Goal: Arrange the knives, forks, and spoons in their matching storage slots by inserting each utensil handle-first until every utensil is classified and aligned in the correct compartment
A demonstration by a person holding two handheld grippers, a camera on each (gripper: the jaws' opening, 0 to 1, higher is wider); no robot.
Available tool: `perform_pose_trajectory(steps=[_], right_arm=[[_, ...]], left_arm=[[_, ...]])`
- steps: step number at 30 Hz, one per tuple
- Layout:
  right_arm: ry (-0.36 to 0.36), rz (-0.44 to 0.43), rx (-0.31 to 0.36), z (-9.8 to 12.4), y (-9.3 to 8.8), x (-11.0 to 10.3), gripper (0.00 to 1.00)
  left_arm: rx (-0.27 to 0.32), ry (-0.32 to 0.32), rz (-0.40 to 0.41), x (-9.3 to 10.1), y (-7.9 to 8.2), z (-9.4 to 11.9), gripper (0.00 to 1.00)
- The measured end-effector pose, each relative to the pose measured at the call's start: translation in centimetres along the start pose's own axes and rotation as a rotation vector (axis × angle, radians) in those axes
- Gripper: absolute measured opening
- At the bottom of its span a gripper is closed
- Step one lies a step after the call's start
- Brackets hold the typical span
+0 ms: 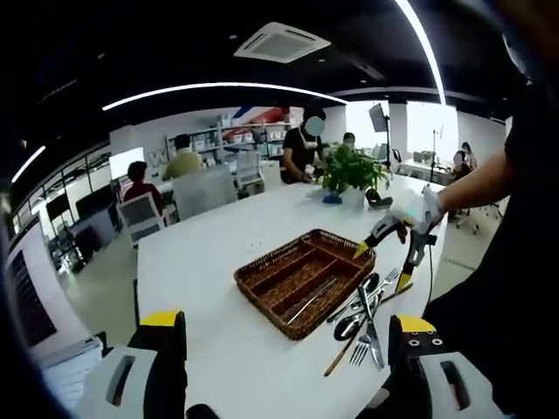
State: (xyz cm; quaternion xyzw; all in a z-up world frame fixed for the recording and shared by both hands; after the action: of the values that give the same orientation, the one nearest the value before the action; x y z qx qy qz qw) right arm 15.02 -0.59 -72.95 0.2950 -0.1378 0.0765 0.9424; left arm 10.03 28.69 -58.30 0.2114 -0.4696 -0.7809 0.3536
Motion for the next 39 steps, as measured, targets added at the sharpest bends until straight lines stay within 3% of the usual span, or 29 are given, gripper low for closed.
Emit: perform_pose_trajectory(steps=[5, 11, 13, 16, 23, 27, 36, 39], right_arm=[[0.052, -0.011, 0.006, -1.3, -0.1, -0.2, 0.57], [0.197, 0.034, -0.010, -3.7, -0.9, -1.7, 0.46], [0.208, 0.077, -0.050, -4.4, -1.4, -1.8, 0.42], [0.231, 0.067, -0.034, -5.1, -1.5, -2.0, 0.34], [0.289, 0.096, -0.030, -6.4, -1.8, -2.5, 0.25], [0.316, 0.105, -0.021, -7.2, -2.1, -2.7, 0.11], [0.361, 0.125, -0.017, -7.5, -2.1, -2.6, 0.10], [0.358, 0.173, -0.044, -7.6, -2.1, -2.5, 0.08]], left_arm=[[-0.016, 0.008, 0.003, -0.4, -0.3, 0.0, 1.00], [-0.026, 0.006, 0.008, -0.6, -0.5, -0.1, 1.00], [-0.037, 0.005, 0.007, -0.7, -0.7, 0.0, 1.00], [-0.047, 0.014, -0.022, -0.8, -0.8, 0.3, 1.00], [-0.056, 0.025, -0.005, -1.9, -1.9, 0.6, 1.00], [-0.058, 0.023, -0.003, -1.9, -2.1, 0.6, 1.00], [-0.060, 0.027, -0.004, -2.3, -2.4, 0.6, 1.00], [-0.061, 0.030, -0.004, -2.3, -2.4, 0.6, 1.00]])
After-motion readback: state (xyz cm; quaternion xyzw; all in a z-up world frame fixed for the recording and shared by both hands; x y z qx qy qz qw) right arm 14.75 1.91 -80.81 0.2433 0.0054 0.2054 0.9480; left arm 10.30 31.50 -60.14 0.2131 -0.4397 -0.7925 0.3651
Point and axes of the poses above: the point that each gripper's makers call its tool centre point, and the gripper's own axes: z roughly backward along the fingers, x roughly to its right, y roughly out of its top, the point moved 6 cm from there along z, roughly backward along the fingers, and after that the axes turned 5 degrees about z, right-handed, at the moved point
